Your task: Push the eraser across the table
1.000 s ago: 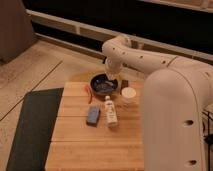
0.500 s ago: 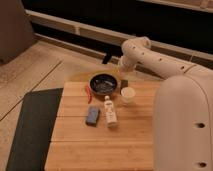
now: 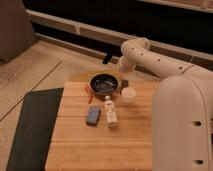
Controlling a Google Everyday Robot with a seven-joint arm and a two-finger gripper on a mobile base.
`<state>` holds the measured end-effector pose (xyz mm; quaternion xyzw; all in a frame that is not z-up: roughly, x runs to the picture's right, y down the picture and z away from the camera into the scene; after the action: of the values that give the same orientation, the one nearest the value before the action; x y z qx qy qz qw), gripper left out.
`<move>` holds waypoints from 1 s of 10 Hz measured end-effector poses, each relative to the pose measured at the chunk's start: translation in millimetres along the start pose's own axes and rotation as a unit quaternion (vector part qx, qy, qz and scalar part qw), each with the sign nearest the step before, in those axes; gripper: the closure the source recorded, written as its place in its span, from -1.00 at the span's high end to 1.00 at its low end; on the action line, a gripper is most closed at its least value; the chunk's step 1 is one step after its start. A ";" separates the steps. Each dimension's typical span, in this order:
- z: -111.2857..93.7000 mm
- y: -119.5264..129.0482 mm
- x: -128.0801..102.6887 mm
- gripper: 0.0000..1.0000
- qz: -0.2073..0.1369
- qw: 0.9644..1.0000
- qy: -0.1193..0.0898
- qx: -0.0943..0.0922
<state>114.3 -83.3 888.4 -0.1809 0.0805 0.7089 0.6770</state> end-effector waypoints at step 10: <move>81.6 -63.7 36.0 -1.00 0.037 0.993 0.088 0.064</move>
<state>164.7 -16.0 958.8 -0.1958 0.1915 0.7080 0.6509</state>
